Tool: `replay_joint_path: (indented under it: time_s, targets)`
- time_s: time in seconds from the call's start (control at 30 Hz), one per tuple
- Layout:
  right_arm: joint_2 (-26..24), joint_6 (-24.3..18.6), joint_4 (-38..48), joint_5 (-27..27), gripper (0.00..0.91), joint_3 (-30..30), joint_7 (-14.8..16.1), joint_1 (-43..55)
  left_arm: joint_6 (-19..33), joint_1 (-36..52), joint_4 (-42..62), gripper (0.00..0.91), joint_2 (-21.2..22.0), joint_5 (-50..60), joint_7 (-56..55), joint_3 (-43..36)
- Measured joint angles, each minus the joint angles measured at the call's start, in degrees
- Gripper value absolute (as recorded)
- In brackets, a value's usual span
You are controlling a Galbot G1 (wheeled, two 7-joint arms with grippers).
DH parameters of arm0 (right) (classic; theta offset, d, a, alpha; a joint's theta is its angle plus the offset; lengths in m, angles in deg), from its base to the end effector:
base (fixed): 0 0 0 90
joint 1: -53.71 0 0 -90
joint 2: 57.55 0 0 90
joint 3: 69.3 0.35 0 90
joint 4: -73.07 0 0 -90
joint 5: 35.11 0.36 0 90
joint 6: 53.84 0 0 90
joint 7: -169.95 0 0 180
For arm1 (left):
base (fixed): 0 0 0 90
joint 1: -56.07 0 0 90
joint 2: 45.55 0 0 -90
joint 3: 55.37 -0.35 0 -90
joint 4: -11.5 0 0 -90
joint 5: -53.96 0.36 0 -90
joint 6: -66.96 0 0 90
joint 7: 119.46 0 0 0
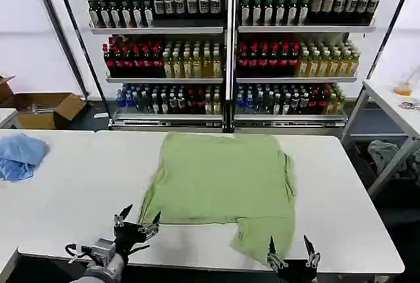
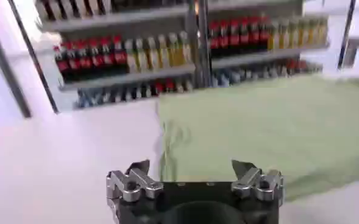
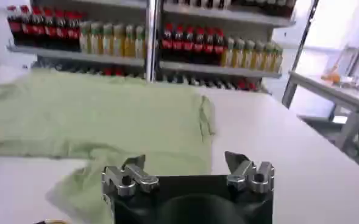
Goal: Fold and organize the clothes.
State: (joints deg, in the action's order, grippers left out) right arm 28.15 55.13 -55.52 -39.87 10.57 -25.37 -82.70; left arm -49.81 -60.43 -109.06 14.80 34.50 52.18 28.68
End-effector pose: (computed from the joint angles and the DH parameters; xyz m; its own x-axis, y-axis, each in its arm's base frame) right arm 0.0977 0.0399 -0.2894 -0.8958 0.1016 0.4327 0.0522 0.9908 -0.1245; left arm 0.2041 0.0547 -0.2817 -0.8804 0.1224 0.4582 0.2043 0.9698 0.1335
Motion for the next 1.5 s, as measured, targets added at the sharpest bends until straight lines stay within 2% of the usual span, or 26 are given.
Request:
replay_joint_path:
  time_s: [0.07,0.1,0.13,0.17,0.2,0.27,0.33,0.37,0.83,1.5]
  targets:
    - [0.3,0.4,0.6,0.1,0.907,-0.4,-0.2,0.1,-1.1,0.9,1.3,0.907,-0.5,0.1,0.1,-0.5]
    - [0.4,0.6,0.9,0.2,0.907,-0.6,-0.3,0.1,-1.5,1.3,1.9,0.836,-0.8,0.1,0.1,-0.7]
    - [0.5,0.7,1.1,0.4,0.907,-0.7,-0.4,0.1,-1.8,1.7,2.5,0.705,-1.0,0.1,0.1,-0.9]
    - [0.7,0.8,1.3,0.5,0.887,-0.9,-0.6,0.1,-2.2,2.1,3.2,0.665,-1.2,0.0,0.1,-1.1]
    - [0.9,1.0,1.6,0.7,0.756,-1.1,-0.7,0.1,-2.6,2.4,3.7,0.595,-1.2,-0.2,0.1,-1.3]
    - [1.0,1.3,1.9,1.0,0.091,-1.3,-1.0,0.1,-3.2,3.1,4.7,0.091,-1.4,-0.3,0.0,-1.7]
    - [1.2,1.6,2.1,1.4,0.010,-1.4,-1.3,0.0,-3.6,3.7,5.4,0.040,-1.4,-0.6,-0.1,-2.0]
    - [1.2,1.7,2.1,1.7,0.000,-1.5,-1.4,0.0,-3.7,3.9,5.6,0.020,-1.5,-0.7,-0.1,-2.1]
    - [1.7,1.2,2.1,4.5,0.000,-1.8,-1.3,-0.8,-4.0,4.5,6.7,0.020,-1.9,-3.7,0.4,-2.5]
    - [-0.4,-2.3,-4.4,3.1,0.000,1.4,0.3,-5.4,-1.4,0.0,2.3,0.020,-3.1,-6.2,1.9,-0.1]
